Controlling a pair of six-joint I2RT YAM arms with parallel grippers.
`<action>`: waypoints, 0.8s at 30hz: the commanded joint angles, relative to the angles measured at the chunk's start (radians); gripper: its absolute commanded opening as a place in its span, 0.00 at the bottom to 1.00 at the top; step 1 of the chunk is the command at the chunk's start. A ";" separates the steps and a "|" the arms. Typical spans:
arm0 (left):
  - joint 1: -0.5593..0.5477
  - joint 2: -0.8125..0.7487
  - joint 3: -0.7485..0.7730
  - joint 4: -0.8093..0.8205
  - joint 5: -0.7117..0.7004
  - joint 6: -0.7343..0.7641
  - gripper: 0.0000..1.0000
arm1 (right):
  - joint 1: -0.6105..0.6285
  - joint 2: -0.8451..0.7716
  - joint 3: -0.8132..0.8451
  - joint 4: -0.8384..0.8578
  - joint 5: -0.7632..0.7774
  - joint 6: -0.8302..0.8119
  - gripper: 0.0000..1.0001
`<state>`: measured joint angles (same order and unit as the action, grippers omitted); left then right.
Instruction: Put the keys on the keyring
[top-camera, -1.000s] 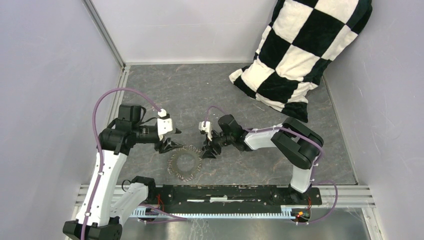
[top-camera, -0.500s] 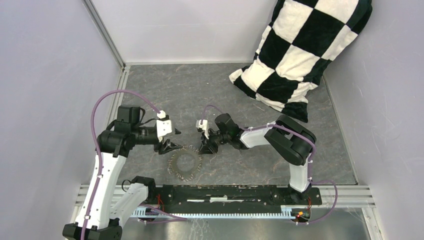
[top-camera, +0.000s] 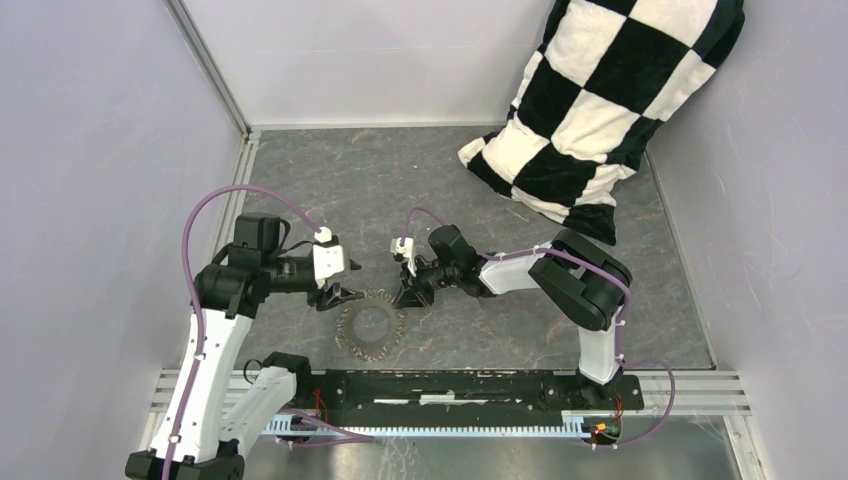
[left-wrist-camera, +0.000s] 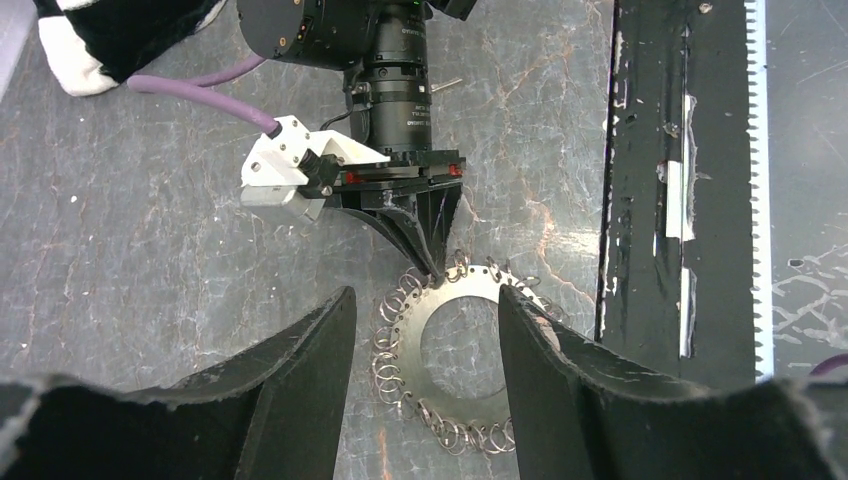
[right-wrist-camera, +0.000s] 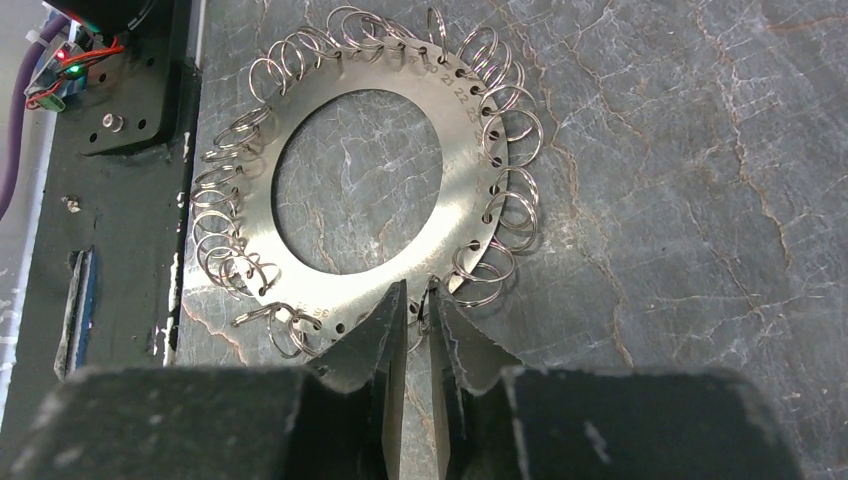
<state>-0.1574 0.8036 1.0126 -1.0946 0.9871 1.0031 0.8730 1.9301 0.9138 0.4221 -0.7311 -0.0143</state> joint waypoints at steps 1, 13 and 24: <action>0.001 -0.021 -0.006 -0.002 -0.005 0.061 0.61 | 0.001 0.009 0.029 0.001 -0.019 0.007 0.19; 0.001 -0.043 -0.022 -0.002 -0.023 0.073 0.61 | 0.001 0.002 0.031 -0.005 -0.047 0.010 0.00; 0.001 -0.031 -0.032 -0.004 -0.010 0.078 0.61 | 0.025 -0.332 -0.053 0.005 0.056 -0.111 0.01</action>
<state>-0.1574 0.7692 0.9859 -1.0981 0.9691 1.0424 0.8776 1.7885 0.8890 0.3717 -0.7193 -0.0326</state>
